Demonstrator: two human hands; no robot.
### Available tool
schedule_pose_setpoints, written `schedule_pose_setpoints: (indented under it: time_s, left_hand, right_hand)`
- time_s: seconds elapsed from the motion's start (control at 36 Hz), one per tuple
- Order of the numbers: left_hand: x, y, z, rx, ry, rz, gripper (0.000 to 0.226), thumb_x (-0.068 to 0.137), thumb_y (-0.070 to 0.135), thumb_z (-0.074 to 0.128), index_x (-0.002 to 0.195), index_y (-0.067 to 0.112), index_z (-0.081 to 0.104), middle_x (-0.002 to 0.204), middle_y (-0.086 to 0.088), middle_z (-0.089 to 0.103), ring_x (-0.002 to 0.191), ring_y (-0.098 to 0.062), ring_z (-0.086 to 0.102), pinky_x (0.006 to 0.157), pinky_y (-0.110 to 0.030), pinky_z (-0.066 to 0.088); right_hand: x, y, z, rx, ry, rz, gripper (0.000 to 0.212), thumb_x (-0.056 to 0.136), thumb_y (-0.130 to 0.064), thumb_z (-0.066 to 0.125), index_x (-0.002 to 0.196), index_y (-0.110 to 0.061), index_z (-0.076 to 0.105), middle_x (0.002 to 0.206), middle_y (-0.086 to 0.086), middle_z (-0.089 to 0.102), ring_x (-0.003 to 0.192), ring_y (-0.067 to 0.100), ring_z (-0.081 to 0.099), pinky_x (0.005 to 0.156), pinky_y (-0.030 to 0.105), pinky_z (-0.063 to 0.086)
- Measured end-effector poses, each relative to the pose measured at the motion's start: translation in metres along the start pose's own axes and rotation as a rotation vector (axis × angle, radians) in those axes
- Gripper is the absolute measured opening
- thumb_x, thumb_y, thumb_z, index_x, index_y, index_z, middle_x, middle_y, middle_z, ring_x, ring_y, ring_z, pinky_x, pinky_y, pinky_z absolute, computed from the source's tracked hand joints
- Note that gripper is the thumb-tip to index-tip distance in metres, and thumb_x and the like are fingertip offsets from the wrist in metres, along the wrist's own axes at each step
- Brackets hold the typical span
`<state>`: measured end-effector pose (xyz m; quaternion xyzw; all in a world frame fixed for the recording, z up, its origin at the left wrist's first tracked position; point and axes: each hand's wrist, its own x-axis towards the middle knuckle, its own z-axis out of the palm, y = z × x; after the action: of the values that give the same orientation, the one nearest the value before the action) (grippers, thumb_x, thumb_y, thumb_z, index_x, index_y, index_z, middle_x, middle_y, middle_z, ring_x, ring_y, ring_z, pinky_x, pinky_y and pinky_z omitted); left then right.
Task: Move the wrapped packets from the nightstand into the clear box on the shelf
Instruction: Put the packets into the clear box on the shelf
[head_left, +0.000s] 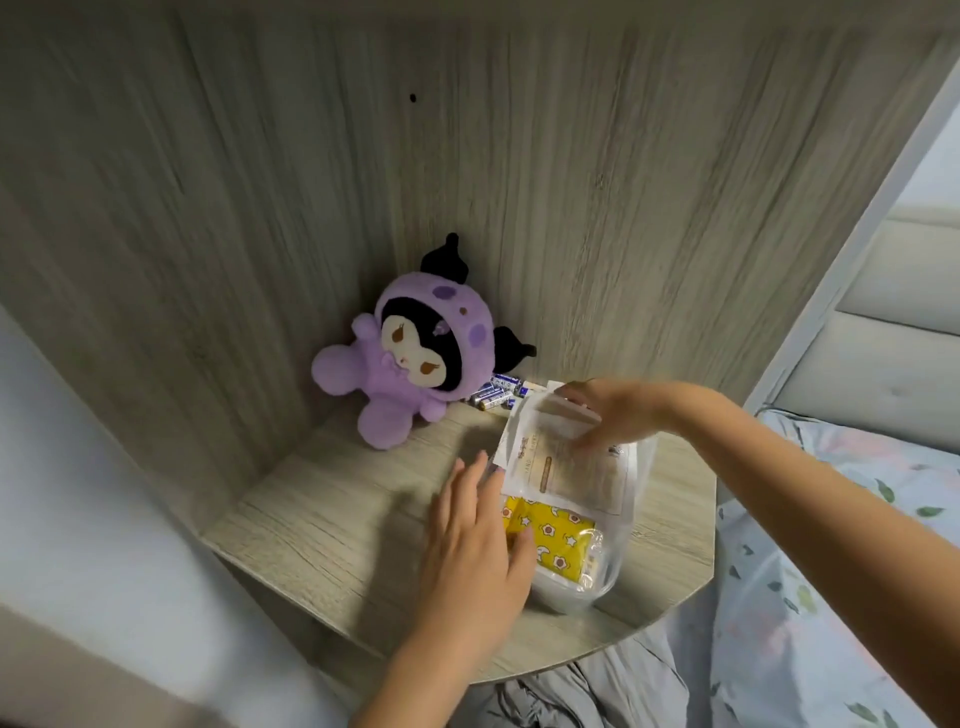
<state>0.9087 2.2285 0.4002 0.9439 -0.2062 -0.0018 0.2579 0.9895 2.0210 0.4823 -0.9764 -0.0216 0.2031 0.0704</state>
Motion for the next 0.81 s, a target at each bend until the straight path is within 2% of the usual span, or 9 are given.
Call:
schedule_pose_setpoints:
  time_s: [0.08,0.19,0.28,0.36,0.5,0.58,0.64,0.69,0.81]
  left_hand:
    - [0.016,0.003,-0.004,-0.008,0.041,0.071,0.081,0.082,0.061,0.012,0.153,0.022,0.005,0.16,0.009,-0.004,0.144,-0.005,-0.012,0.121,-0.033,-0.003]
    - [0.048,0.006,-0.011,0.07,-0.092,0.149,0.087,0.092,0.055,0.045,0.151,0.024,-0.011,0.156,0.007,-0.023,0.142,-0.006,-0.023,0.117,-0.031,-0.012]
    - [0.065,0.011,-0.013,0.028,-0.221,0.129,0.087,0.092,0.051,0.05,0.152,0.029,-0.009,0.159,0.004,-0.014,0.146,-0.015,-0.015,0.115,-0.031,-0.012]
    - [0.068,0.018,-0.01,0.107,-0.234,0.147,0.073,0.096,0.048,0.043,0.153,0.031,0.0,0.161,0.0,-0.002,0.148,-0.018,-0.008,0.117,-0.033,-0.009]
    - [0.067,0.02,0.004,0.255,-0.138,0.181,0.062,0.1,0.047,0.032,0.152,0.032,0.004,0.161,-0.004,0.009,0.149,-0.019,-0.004,0.114,-0.032,-0.013]
    - [0.069,0.021,0.009,0.308,-0.137,0.164,0.058,0.102,0.042,0.025,0.153,0.03,-0.001,0.162,-0.006,0.006,0.149,-0.019,-0.006,0.118,-0.037,-0.009]
    - [0.069,0.022,0.011,0.317,-0.131,0.157,0.055,0.103,0.038,0.021,0.153,0.029,-0.003,0.162,-0.005,0.002,0.149,-0.019,-0.008,0.119,-0.038,-0.004]
    - [0.068,0.023,0.012,0.296,-0.114,0.139,0.055,0.104,0.034,0.022,0.152,0.029,-0.002,0.162,-0.004,0.0,0.149,-0.019,-0.007,0.12,-0.038,0.003]
    - [0.064,0.028,0.011,0.268,-0.023,0.094,0.056,0.101,0.031,0.034,0.151,0.034,0.007,0.159,-0.005,0.003,0.144,-0.026,0.017,0.108,-0.037,0.031]
  right_hand:
    - [-0.004,0.001,0.007,0.012,0.054,-0.037,0.068,0.09,-0.03,0.062,0.147,-0.015,0.029,0.144,0.004,0.045,0.123,0.023,0.049,0.102,0.032,0.04]
    - [-0.009,0.012,0.006,0.033,0.079,-0.035,0.049,0.091,-0.024,0.059,0.137,-0.01,0.047,0.133,0.007,0.056,0.11,0.026,0.058,0.096,0.035,0.045]
    - [-0.013,0.018,0.008,-0.026,0.171,-0.047,0.039,0.089,-0.023,0.063,0.124,-0.008,0.06,0.121,0.008,0.065,0.107,0.027,0.061,0.093,0.038,0.048]
    - [-0.021,0.02,0.017,0.055,0.349,-0.074,0.038,0.092,-0.026,0.058,0.12,0.0,0.062,0.118,0.013,0.067,0.107,0.031,0.062,0.092,0.041,0.049]
    - [-0.044,0.022,0.04,0.259,0.438,-0.153,0.058,0.089,-0.042,0.059,0.139,-0.015,0.047,0.134,0.003,0.058,0.11,0.02,0.062,0.095,0.03,0.048]
    - [-0.047,0.017,0.065,0.167,0.379,-0.153,0.066,0.094,-0.052,0.041,0.147,-0.015,0.032,0.152,0.002,0.036,0.14,0.018,0.033,0.112,0.022,0.022]
    - [-0.044,0.013,0.08,0.156,0.413,-0.133,0.087,0.085,-0.07,0.009,0.151,-0.015,0.021,0.158,0.001,0.02,0.147,0.016,0.011,0.115,0.022,0.005]
    - [-0.042,0.011,0.091,0.122,0.457,-0.108,0.096,0.075,-0.068,-0.009,0.152,-0.015,0.013,0.16,0.0,0.012,0.148,0.017,0.004,0.114,0.021,-0.004]
    - [-0.039,0.01,0.095,0.099,0.46,-0.077,0.098,0.072,-0.069,-0.019,0.153,-0.02,0.007,0.161,-0.002,0.005,0.148,0.015,-0.002,0.115,0.024,-0.006]
